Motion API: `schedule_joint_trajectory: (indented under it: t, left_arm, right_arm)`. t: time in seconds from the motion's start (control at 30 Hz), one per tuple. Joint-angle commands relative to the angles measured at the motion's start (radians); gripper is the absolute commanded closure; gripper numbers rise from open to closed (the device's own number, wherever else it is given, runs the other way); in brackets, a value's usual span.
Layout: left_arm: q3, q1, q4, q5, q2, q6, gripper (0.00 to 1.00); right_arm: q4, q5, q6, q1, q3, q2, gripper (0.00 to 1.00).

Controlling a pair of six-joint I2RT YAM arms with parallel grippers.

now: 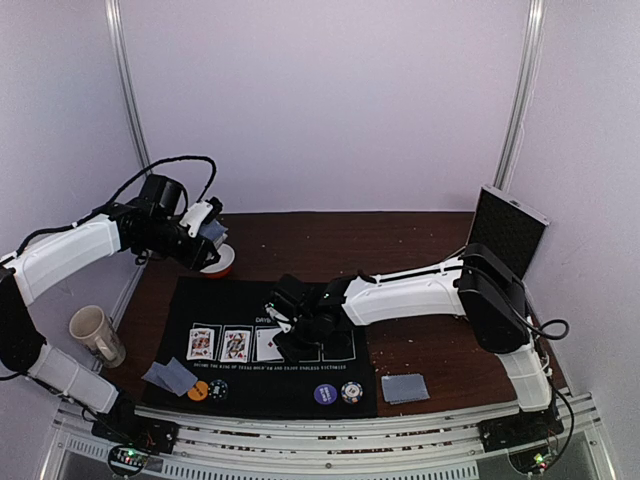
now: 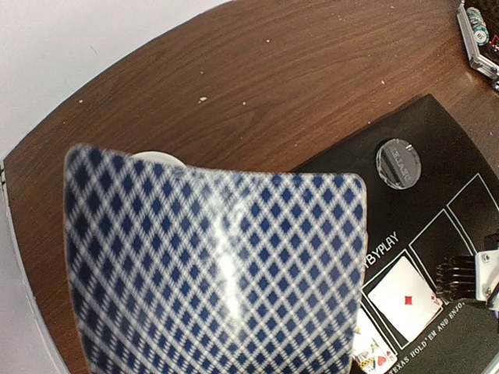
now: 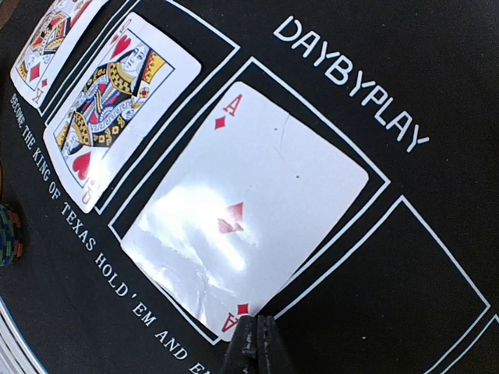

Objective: Distribute texas hold em gaming equipment
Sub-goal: Adjust the poker card in the community card area, then pick up the poker card from the face-down deck piles.

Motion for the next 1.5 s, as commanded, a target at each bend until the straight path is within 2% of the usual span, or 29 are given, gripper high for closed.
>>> schedule_joint_trajectory:
  t: [0.0, 0.17, 0.3, 0.37, 0.4, 0.5, 0.57, 0.67, 0.77, 0.87, 0.97, 1.23, 1.47]
  left_arm:
    - [-0.007, 0.011, 0.053, 0.009, -0.023, 0.009, 0.61]
    - [-0.005, 0.011, 0.054, 0.015, -0.022, 0.011, 0.61]
    - [-0.004, 0.011, 0.054, 0.049, -0.021, 0.016, 0.61]
    - [-0.007, 0.011, 0.057, 0.087, -0.024, 0.020, 0.61]
    - [-0.010, 0.010, 0.062, 0.109, -0.027, 0.025, 0.61]
    - [-0.014, -0.008, 0.066, 0.173, -0.036, 0.046, 0.61]
    - [-0.012, -0.053, 0.065, 0.196, -0.041, 0.076, 0.61]
    - [-0.002, -0.159, 0.040, 0.182, -0.042, 0.144, 0.61]
    - [0.010, -0.251, 0.013, 0.181, -0.038, 0.194, 0.61]
    - [0.013, -0.273, 0.005, 0.229, -0.041, 0.210, 0.61]
    - [0.014, -0.290, 0.003, 0.263, -0.042, 0.223, 0.61]
    - [0.018, -0.306, -0.006, 0.247, -0.045, 0.232, 0.61]
    - [0.013, -0.306, -0.006, 0.240, -0.045, 0.234, 0.61]
  right_arm:
    - [0.002, -0.016, 0.009, 0.006, 0.007, 0.003, 1.00]
    - [0.038, -0.072, 0.009, 0.004, 0.002, -0.015, 1.00]
    - [0.180, -0.189, 0.030, -0.031, -0.093, -0.098, 1.00]
    - [0.276, -0.228, 0.050, -0.064, -0.165, -0.169, 0.95]
    - [0.340, -0.244, 0.060, -0.082, -0.203, -0.221, 0.91]
    - [0.440, -0.303, 0.092, -0.146, -0.285, -0.328, 0.70]
    - [0.488, -0.360, 0.109, -0.190, -0.319, -0.385, 0.52]
    - [0.531, -0.408, 0.126, -0.254, -0.348, -0.458, 0.34]
    - [0.554, -0.445, 0.131, -0.292, -0.352, -0.504, 0.24]
    - [0.567, -0.469, 0.130, -0.311, -0.350, -0.527, 0.16]
    - [0.592, -0.508, 0.138, -0.311, -0.334, -0.518, 0.15]
    - [0.642, -0.589, 0.213, -0.299, -0.252, -0.405, 0.13]
    - [0.625, -0.595, 0.221, -0.271, -0.171, -0.317, 0.13]
